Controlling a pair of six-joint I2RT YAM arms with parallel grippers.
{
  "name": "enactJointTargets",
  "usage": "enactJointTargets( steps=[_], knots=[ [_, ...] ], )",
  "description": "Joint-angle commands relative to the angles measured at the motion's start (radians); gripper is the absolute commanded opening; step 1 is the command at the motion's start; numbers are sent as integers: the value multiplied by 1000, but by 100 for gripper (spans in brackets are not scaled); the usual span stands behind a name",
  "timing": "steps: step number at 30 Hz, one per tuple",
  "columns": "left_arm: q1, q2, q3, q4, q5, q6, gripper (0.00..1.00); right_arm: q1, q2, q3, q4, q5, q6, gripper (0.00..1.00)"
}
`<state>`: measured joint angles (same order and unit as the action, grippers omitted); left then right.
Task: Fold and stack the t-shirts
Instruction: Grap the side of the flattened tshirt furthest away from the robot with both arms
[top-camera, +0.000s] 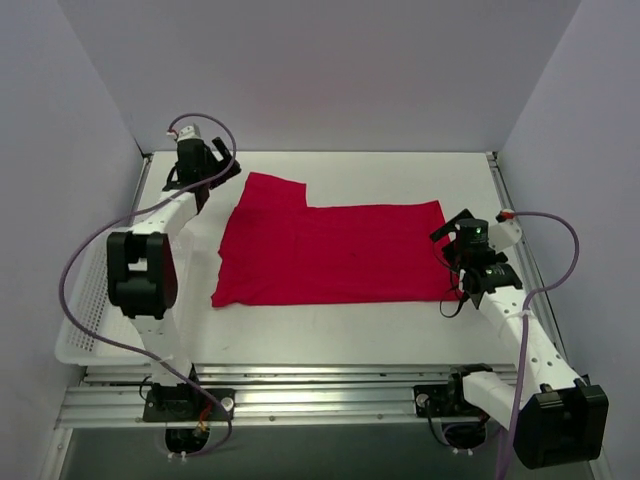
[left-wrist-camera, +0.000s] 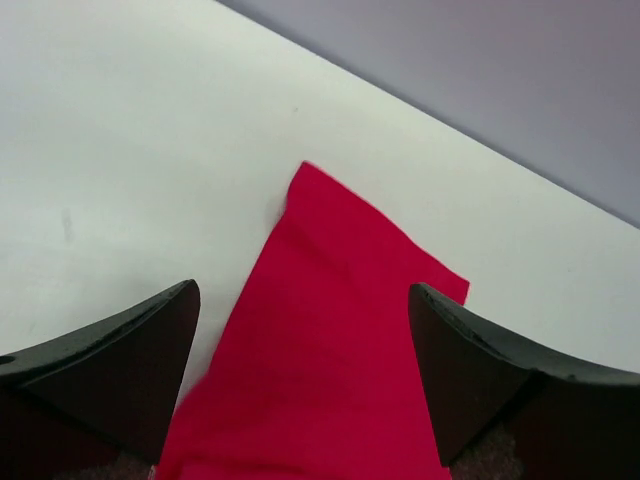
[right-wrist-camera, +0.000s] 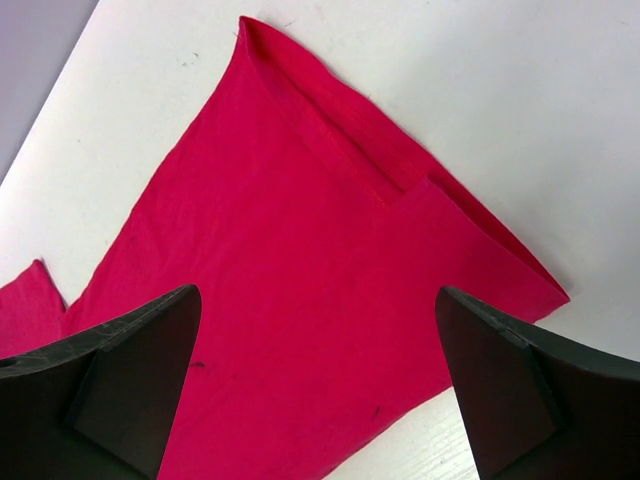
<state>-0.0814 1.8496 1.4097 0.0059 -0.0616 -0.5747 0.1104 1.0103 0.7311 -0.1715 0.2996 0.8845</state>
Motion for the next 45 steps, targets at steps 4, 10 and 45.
enactJointTargets(
  steps=[4, 10, 45],
  knots=[
    [15, 506, 597, -203, 189, 121, 94, 11, 30, -27, 76, 1, -58, 100],
    [9, 796, 1090, -449, 160, 127, 94, 18, 63, -15, 89, 13, -76, 100],
    [-64, 936, 1132, -549, 138, -1, 64, 21, 146, -33, 144, 30, -82, 96]
  ],
)
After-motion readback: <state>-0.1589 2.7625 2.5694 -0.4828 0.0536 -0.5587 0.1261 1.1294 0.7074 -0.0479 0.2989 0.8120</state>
